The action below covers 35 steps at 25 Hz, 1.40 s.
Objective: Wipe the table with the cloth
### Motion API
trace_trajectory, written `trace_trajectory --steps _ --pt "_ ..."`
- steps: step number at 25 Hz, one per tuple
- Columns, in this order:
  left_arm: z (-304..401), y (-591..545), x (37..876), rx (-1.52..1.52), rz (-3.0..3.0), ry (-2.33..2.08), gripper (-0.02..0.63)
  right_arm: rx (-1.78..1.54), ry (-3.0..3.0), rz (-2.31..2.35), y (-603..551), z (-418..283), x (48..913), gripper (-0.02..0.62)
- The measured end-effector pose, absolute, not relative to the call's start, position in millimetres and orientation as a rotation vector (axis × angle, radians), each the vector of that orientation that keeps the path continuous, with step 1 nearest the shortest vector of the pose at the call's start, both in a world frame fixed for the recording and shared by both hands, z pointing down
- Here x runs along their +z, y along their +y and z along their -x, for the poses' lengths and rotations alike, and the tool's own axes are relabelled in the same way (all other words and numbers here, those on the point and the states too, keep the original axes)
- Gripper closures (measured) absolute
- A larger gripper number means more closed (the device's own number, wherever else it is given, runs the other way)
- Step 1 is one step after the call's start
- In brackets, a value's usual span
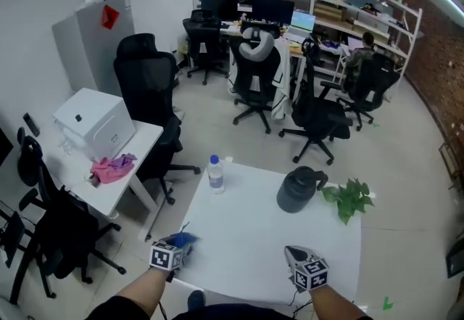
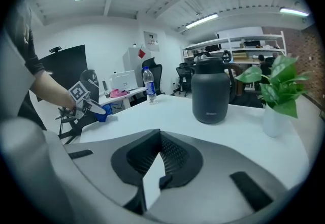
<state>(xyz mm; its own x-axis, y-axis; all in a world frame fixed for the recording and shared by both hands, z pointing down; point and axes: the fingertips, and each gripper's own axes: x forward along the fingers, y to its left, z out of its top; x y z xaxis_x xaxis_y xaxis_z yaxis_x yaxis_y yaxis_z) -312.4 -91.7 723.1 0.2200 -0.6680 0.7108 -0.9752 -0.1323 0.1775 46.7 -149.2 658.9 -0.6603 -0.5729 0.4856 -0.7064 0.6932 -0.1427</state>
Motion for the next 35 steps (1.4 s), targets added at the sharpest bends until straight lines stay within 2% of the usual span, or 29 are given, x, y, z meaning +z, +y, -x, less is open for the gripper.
trace_trajectory --steps 11,13,17,21,22,26,30,33,35 --pt "333 -58 759 0.666 -1.826 -1.542 0.414 0.427 -2.502 -0.906 -152 4 660 0.586" --pt "330 -57 756 0.640 -1.832 -1.514 0.390 0.427 -2.510 -0.899 -150 10 657 0.586" --pt "329 -56 737 0.589 -1.832 -1.524 0.252 0.421 -2.530 -0.889 -145 15 652 0.586" --pt "311 -77 680 0.577 -1.968 -1.669 0.244 0.419 -2.552 -0.912 -146 6 645 0.586" --pt "295 -87 664 0.540 -2.031 -1.659 0.262 0.422 -2.556 -0.924 -146 1 643 0.586" --pt "214 -126 624 0.342 -2.226 -1.496 0.422 0.433 -2.554 -0.993 -146 -28 637 0.586" --pt "126 -151 621 0.333 -2.362 -1.325 0.495 0.441 -2.536 -1.054 -143 -64 634 0.586" --pt "67 -162 627 0.332 -2.418 -1.212 0.589 0.428 -2.513 -1.081 -144 -87 635 0.586" --pt "35 -167 632 0.327 -2.443 -1.149 0.607 0.435 -2.504 -1.110 -146 -98 635 0.586"
